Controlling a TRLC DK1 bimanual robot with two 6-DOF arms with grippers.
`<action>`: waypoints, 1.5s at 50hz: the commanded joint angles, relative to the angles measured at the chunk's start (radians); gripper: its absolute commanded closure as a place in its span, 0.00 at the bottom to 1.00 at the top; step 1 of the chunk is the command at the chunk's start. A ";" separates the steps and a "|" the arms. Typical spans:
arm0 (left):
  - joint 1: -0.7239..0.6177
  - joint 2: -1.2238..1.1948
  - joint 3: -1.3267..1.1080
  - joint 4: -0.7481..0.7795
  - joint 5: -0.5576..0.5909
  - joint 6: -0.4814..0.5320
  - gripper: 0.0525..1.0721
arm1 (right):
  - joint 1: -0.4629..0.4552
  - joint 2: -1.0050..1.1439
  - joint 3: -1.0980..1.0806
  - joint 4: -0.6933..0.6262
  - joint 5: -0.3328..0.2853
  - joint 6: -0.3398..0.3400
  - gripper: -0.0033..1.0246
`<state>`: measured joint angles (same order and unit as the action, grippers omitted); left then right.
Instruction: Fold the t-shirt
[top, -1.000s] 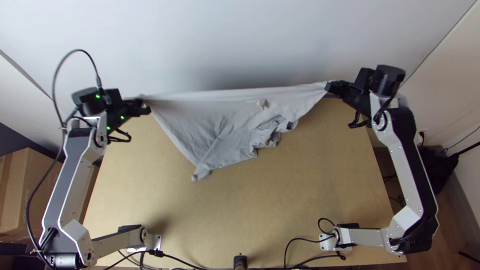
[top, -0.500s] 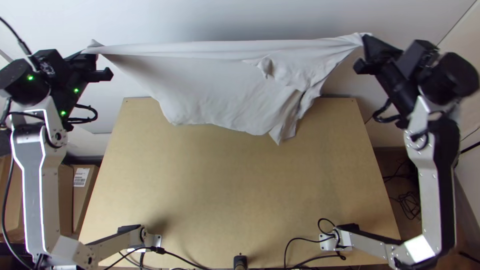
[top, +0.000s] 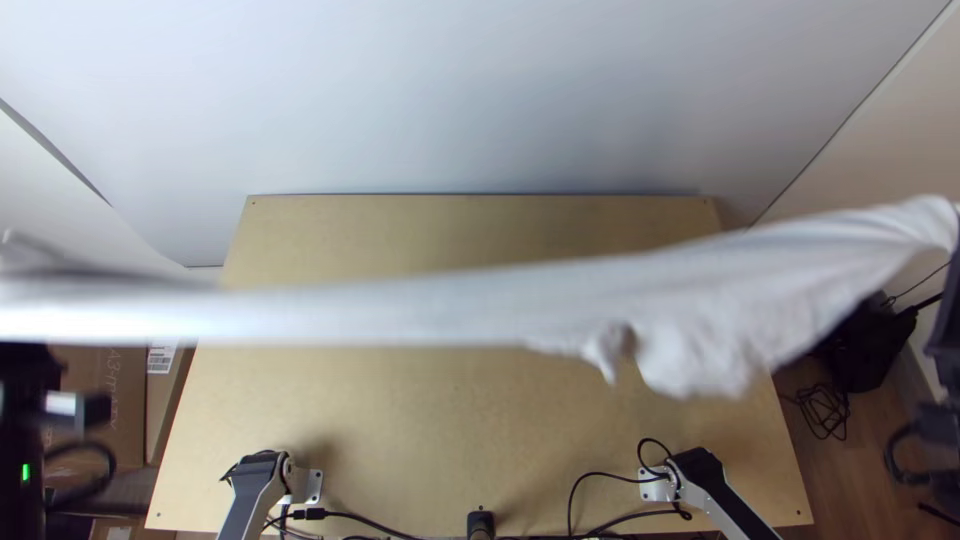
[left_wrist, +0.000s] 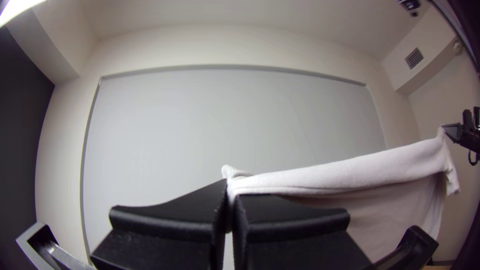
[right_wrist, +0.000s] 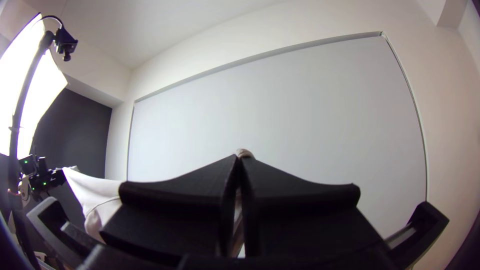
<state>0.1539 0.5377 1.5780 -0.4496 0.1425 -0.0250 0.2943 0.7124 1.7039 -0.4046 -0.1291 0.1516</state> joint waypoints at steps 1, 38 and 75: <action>0.016 -0.076 -0.042 -0.057 -0.006 0.013 0.98 | 0.003 -0.031 -0.024 -0.031 0.011 0.005 0.97; -0.080 0.039 -1.003 0.154 0.028 -0.202 0.98 | 0.035 0.078 -1.119 0.391 0.013 0.244 0.97; -0.103 0.966 -0.779 0.560 0.043 -0.139 0.98 | -0.078 1.058 -0.659 0.707 -0.007 0.195 0.97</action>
<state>0.0540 1.4204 0.7101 0.0875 0.1722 -0.1787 0.2382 1.7000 0.9573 0.2707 -0.1440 0.3584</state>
